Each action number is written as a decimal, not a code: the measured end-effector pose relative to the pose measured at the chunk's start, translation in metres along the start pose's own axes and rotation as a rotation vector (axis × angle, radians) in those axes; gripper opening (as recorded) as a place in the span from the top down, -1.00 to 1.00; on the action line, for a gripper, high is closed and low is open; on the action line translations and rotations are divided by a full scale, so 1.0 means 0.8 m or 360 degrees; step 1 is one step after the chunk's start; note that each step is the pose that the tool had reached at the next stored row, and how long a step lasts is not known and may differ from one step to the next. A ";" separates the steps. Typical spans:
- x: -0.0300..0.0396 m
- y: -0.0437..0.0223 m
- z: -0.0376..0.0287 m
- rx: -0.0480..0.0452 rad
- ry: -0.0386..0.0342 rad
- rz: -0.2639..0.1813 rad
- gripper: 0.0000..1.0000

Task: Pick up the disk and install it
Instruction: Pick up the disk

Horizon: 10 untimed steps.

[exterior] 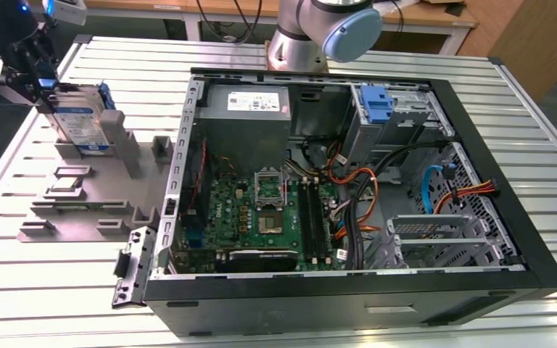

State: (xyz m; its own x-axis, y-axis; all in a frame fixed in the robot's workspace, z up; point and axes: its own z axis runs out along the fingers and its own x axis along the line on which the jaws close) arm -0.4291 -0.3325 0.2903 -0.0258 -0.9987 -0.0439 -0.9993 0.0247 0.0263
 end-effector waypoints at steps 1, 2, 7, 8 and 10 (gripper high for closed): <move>0.0000 0.0000 0.0001 0.0000 0.0000 0.0000 0.04; 0.0000 0.0000 0.0002 0.0000 0.0000 0.0000 0.04; -0.0006 -0.0002 0.0010 0.0001 0.0000 0.0000 0.04; -0.0011 -0.0001 0.0010 0.0000 0.0000 0.0000 0.04; -0.0020 -0.0001 0.0010 0.0000 0.0000 0.0000 0.04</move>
State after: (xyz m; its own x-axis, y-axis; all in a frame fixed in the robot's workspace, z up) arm -0.4290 -0.3309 0.2896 -0.0258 -0.9987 -0.0440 -0.9994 0.0247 0.0262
